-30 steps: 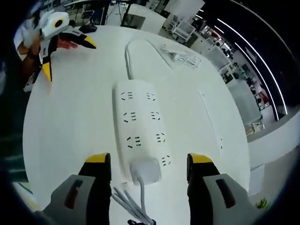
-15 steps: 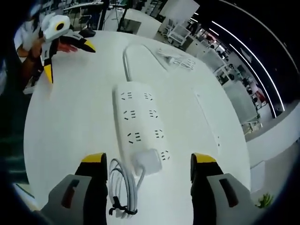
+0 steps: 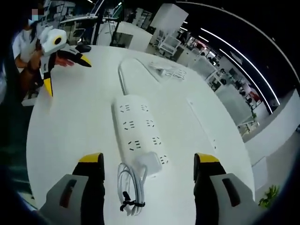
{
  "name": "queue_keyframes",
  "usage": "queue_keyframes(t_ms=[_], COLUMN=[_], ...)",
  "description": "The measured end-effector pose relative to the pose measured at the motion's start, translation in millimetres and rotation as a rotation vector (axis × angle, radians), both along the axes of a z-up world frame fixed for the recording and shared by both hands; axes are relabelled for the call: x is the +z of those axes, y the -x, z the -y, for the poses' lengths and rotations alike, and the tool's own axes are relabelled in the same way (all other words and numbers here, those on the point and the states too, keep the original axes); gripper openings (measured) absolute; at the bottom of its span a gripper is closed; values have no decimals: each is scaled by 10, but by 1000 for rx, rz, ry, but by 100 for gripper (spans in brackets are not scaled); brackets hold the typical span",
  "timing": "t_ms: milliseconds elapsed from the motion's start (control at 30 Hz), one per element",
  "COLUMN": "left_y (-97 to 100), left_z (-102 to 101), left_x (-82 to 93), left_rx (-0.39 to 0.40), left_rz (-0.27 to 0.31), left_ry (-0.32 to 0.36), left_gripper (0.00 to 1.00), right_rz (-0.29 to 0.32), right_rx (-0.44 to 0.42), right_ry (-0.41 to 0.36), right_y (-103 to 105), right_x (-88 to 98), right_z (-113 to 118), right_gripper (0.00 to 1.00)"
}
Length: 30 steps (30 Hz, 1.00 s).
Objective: Straighten the power strip on the desk, plug the charger into it
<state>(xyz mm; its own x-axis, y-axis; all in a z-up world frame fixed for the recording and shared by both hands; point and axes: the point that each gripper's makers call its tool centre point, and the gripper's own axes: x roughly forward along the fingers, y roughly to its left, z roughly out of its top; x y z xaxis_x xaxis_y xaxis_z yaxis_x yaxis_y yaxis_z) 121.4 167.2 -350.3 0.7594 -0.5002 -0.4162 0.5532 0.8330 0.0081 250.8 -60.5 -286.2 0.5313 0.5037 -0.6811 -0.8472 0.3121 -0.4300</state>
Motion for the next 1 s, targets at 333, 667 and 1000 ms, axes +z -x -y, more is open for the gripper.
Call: queue_keyframes(t_ms=[333, 667, 1000], left_y=[-5, -9, 2], left_z=[17, 29, 49], left_x=[32, 43, 39], left_rx=[-6, -8, -7], left_rz=[8, 10, 9], left_ry=[-16, -23, -21], left_gripper=[98, 98, 98], right_rz=[11, 9, 23], right_rx=[-17, -46, -73], right_ry=[-83, -162, -220], right_y=[55, 82, 138], right_x=[-35, -125, -84], right_z=[6, 72, 162], right_gripper=[91, 96, 98])
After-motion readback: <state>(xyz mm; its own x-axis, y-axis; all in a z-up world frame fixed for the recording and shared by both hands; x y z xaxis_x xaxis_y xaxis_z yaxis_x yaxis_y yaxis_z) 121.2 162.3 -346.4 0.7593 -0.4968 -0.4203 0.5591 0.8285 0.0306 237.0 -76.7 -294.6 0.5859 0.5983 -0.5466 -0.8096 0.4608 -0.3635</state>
